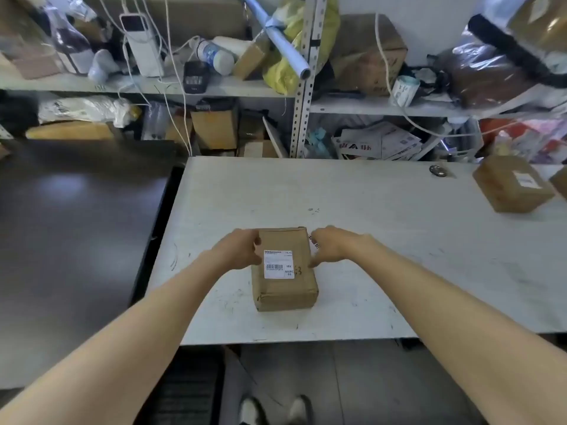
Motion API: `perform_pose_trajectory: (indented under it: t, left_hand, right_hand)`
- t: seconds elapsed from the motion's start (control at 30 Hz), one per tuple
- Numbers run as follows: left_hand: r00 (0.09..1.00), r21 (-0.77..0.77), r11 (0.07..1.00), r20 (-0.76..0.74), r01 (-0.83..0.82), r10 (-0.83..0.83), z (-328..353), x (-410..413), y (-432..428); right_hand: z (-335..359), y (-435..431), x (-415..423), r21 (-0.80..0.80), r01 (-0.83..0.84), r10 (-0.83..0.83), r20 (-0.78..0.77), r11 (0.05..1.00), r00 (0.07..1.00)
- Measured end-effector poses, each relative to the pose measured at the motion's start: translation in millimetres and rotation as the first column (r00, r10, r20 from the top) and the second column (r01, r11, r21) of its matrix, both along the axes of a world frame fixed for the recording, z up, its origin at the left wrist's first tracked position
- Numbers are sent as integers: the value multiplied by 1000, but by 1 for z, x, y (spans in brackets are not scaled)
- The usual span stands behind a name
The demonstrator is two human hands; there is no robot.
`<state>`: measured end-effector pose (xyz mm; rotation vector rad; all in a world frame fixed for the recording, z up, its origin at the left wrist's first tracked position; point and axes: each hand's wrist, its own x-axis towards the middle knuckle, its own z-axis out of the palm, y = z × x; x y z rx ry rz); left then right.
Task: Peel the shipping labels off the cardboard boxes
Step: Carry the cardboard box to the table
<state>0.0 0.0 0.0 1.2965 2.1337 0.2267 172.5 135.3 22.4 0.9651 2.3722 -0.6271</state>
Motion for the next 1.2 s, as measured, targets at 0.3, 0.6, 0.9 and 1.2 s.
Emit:
perform_pose_trajectory:
  t: [0.3, 0.6, 0.9, 1.2]
  left_hand:
    - [772, 52, 899, 536, -434, 342, -73, 25, -24]
    - [776, 216, 863, 571, -457, 268, -90, 41, -45]
    - [808, 296, 857, 550, -423, 209, -28, 40, -22]
    - [878, 514, 800, 477, -309, 33, 63, 43, 34]
  right_hand:
    - [-80, -31, 34, -321, 191, -323, -430, 928, 843]
    - [-113, -39, 41, -477, 256, -501, -503, 840, 704]
    - [-51, -19, 43, -385, 258, -454, -609, 886, 650]
    - [43, 20, 55, -215, 307, -355, -766, 927, 535]
